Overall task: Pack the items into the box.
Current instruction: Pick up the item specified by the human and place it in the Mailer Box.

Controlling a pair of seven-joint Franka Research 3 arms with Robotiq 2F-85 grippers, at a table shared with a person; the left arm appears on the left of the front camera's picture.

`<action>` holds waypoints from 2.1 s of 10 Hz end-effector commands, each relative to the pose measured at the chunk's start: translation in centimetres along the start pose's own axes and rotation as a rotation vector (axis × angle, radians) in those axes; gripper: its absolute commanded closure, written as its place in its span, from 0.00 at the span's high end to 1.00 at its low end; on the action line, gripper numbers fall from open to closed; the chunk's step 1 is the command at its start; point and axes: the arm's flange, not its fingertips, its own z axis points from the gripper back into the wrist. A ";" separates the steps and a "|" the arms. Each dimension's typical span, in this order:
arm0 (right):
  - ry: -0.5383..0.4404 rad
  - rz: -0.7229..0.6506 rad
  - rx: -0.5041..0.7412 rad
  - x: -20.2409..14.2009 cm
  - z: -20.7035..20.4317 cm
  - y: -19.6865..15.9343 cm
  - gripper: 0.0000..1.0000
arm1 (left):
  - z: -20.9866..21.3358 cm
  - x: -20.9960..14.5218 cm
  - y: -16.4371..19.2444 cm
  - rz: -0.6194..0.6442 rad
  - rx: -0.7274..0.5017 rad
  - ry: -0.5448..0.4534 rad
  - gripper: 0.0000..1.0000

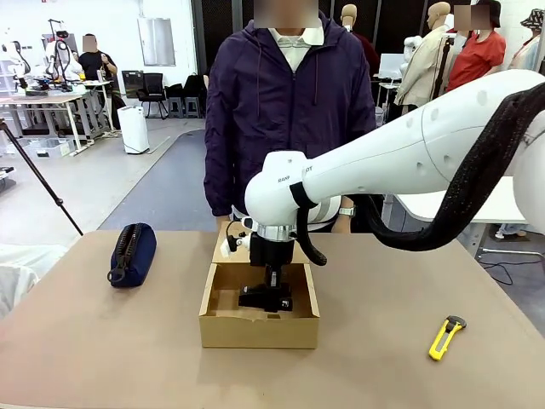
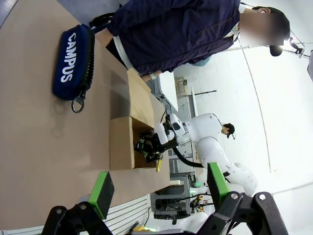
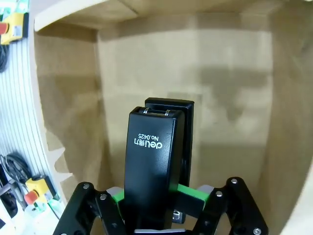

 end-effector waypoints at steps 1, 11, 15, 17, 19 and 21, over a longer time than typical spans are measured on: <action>0.012 -0.005 -0.049 -0.7 1.3 1.1 0.41 | 0.0 0.1 -0.1 -0.013 -0.019 -0.007 1.00; -0.082 -0.037 -0.126 -1.4 2.2 1.5 1.00 | 0.0 0.1 -0.1 -0.013 -0.019 -0.007 1.00; -0.193 -0.178 -0.167 -7.5 10.4 4.0 1.00 | 0.0 0.1 -0.1 -0.013 -0.019 -0.007 1.00; -0.304 -0.295 -0.064 -15.4 15.9 8.3 1.00 | 0.0 0.1 -0.1 -0.013 -0.019 -0.007 1.00; -0.564 -0.527 0.013 -26.9 18.7 12.4 1.00 | 0.0 0.1 -0.1 -0.013 -0.019 -0.007 1.00; -0.883 -0.739 0.125 -36.9 18.3 16.9 1.00 | 0.0 0.1 -0.1 -0.013 -0.019 -0.007 1.00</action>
